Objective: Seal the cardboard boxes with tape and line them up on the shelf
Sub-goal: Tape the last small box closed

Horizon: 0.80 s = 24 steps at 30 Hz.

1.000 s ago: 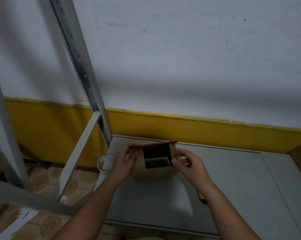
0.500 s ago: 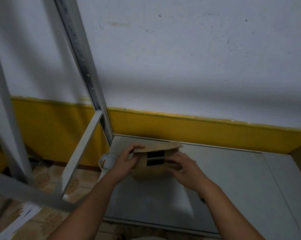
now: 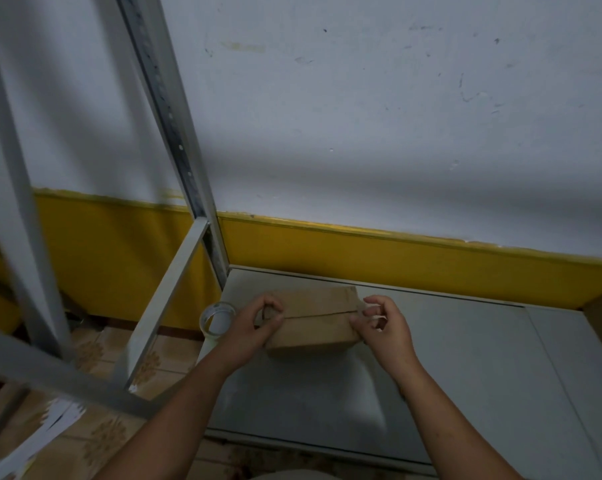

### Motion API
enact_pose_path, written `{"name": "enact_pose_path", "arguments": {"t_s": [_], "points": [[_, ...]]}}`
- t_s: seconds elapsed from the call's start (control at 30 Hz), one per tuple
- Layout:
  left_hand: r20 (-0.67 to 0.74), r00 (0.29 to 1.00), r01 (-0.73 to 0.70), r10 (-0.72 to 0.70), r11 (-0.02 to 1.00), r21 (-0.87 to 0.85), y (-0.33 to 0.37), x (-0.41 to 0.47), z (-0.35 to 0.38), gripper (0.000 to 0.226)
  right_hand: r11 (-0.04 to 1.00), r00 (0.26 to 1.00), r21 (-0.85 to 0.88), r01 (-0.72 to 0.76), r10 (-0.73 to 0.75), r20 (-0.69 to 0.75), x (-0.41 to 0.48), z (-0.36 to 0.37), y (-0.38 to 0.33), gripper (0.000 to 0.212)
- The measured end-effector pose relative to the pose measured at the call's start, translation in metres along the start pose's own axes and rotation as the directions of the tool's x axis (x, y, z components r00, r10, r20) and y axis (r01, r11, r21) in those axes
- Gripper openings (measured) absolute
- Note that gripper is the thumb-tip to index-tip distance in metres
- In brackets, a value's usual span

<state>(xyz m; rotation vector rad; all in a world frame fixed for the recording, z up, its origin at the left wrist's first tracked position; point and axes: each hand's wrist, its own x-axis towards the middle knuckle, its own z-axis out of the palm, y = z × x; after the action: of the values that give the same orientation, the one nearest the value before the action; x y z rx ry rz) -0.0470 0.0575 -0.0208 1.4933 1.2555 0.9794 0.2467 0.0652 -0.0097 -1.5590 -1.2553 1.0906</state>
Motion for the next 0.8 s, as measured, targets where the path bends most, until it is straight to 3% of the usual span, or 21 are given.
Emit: {"name": "enact_pose_path", "arguments": {"t_s": [0.1,0.23,0.3,0.37,0.43,0.6,0.7,0.8], "points": [[-0.015,0.998,0.053,-0.054,0.998,-0.034,-0.001,-0.002,0.001,0.019,0.997,1.000,-0.082,0.002,0.000,0.028,0.000,0.001,0.000,0.028],[-0.008,0.964,0.261,-0.267,0.947,-0.185,0.012,-0.004,0.002,0.053,0.991,1.000,-0.134,0.002,-0.003,-0.013,-0.004,0.001,-0.005,0.017],[0.054,0.917,0.399,-0.395,0.907,-0.135,0.023,-0.004,-0.002,0.064,0.991,0.997,-0.112,-0.073,0.072,-0.012,-0.008,0.004,-0.010,0.018],[0.114,0.893,0.445,-0.436,0.893,-0.070,0.031,-0.006,-0.007,0.062,0.975,0.979,-0.093,-0.202,0.205,0.019,-0.012,0.006,-0.015,0.029],[0.125,0.903,0.422,-0.411,0.902,-0.086,0.035,-0.007,-0.009,0.059,0.962,0.965,-0.094,-0.256,0.261,0.036,-0.014,0.007,-0.015,0.038],[0.102,0.935,0.347,-0.339,0.934,-0.080,0.042,-0.012,-0.004,0.046,0.974,0.981,-0.131,-0.183,0.191,0.045,-0.016,0.007,-0.014,0.043],[0.093,0.966,0.249,-0.242,0.966,-0.075,0.043,-0.011,-0.002,0.045,0.989,0.992,-0.092,-0.114,0.118,0.039,-0.016,0.006,-0.010,0.039],[0.084,0.992,0.087,-0.091,0.995,0.046,0.037,-0.009,-0.005,0.053,0.994,0.993,-0.004,-0.105,0.106,0.044,-0.021,0.005,-0.008,0.036]]}}
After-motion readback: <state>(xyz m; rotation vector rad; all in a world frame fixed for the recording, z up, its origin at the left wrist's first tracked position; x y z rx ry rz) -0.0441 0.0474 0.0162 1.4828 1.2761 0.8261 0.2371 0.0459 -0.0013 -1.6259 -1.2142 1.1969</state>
